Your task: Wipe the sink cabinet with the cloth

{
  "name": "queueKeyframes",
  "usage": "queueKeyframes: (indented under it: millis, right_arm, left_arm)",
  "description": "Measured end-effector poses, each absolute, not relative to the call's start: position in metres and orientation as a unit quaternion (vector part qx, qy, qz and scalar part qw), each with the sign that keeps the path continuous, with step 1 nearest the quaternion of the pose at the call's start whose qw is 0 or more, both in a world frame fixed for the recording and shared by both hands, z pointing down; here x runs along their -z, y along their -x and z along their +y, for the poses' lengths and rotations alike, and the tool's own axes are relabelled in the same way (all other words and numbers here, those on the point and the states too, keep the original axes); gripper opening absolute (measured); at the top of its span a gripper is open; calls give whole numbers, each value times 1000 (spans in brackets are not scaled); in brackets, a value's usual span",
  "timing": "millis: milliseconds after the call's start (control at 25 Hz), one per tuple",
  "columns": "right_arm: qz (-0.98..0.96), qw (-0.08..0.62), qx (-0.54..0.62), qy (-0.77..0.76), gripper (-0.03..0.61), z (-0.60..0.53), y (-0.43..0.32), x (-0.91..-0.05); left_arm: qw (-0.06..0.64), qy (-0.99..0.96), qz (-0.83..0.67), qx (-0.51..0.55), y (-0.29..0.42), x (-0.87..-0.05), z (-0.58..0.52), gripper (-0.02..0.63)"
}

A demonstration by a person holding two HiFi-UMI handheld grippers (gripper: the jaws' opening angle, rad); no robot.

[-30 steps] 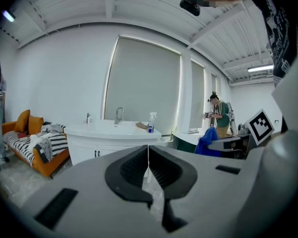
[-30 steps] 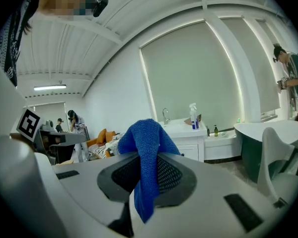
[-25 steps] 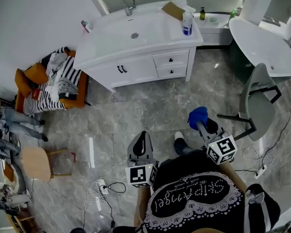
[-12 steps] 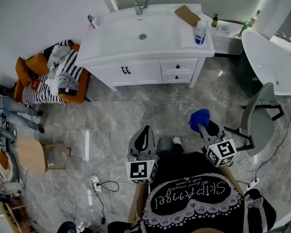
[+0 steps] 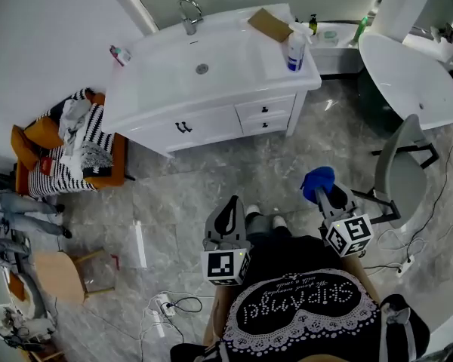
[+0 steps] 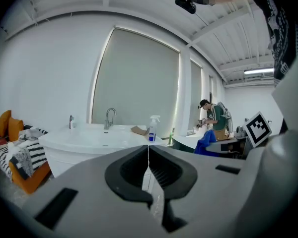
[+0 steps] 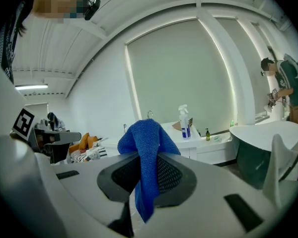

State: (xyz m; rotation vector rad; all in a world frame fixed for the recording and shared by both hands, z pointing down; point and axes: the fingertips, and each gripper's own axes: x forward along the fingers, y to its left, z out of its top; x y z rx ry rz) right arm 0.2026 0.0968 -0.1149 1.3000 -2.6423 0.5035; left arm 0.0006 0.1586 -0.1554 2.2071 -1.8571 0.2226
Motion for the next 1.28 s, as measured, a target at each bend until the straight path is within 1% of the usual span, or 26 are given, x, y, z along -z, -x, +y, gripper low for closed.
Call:
queueKeyframes:
  millis: [360,680,920,1280]
  right_arm:
    - [-861,64,-176,-472,61,71,-150,125]
    - [-854,78,-186,-480,60,65,-112,112]
    - [-853,97,-195,-474,60,71,-98,103]
    - [-842,107,-208,-485,61,66,-111,92]
  left_arm:
    - [122,-780,-608,-86,60,164,122,8]
    - [136,-785,-597,-95,103,148,112,6]
    - [150,-791,-586,-94,110,139,113,6]
    - [160,-801,-569,-96,95,131,101,6]
